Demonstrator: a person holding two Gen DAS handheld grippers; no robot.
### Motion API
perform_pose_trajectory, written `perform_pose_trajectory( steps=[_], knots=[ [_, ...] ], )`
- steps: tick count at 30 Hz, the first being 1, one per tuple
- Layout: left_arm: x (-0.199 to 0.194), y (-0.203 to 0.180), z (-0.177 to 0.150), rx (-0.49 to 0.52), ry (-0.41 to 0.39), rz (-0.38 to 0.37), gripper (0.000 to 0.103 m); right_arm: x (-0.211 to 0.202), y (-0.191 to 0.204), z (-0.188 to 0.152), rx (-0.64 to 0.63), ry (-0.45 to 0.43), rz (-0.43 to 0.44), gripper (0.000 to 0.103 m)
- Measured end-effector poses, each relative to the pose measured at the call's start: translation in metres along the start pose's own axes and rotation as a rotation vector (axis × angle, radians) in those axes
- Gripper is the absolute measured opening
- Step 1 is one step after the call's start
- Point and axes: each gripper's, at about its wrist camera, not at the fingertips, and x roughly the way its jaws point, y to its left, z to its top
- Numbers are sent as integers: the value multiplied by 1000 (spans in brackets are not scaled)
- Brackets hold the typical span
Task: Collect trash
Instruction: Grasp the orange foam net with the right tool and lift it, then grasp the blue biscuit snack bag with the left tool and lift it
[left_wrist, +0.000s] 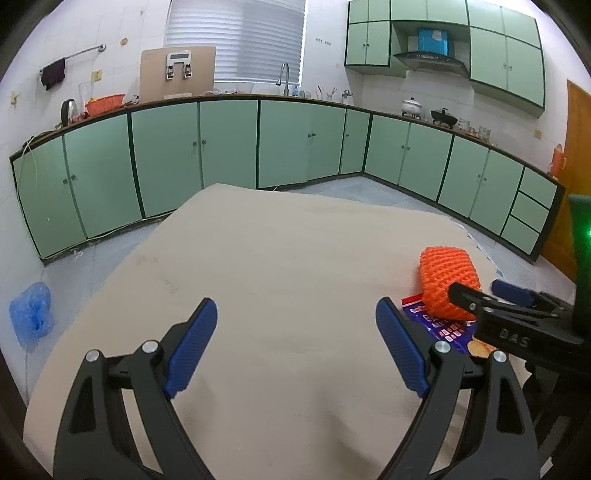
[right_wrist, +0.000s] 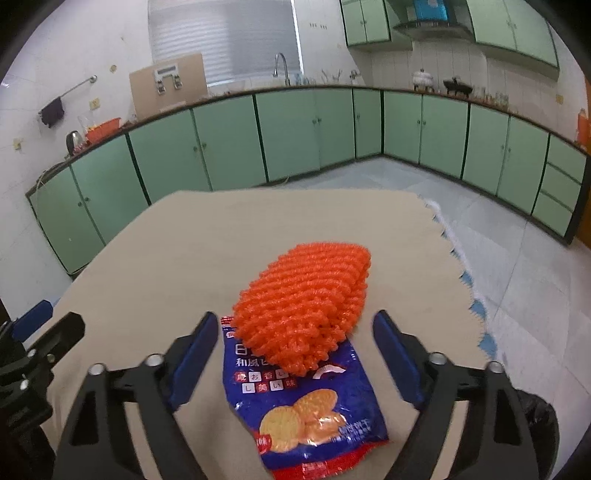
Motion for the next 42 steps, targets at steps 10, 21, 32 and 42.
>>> perform_pose_trajectory(
  steps=[10,21,32,42],
  knots=[
    [2,-13,-4,17,12,-26,85,-3,-5,-8,-9,20,90,18],
    [2,-64,-13,56,43,-110,85,-42,-48,-7,43,-62,74,16],
    [20,-122,-29,94,111,-175,79,-60,-95,-29,79,-82,9,16],
    [61,-137,-36,63,259,-182,62,-62,-108,-36,79,-98,32,16]
  ],
)
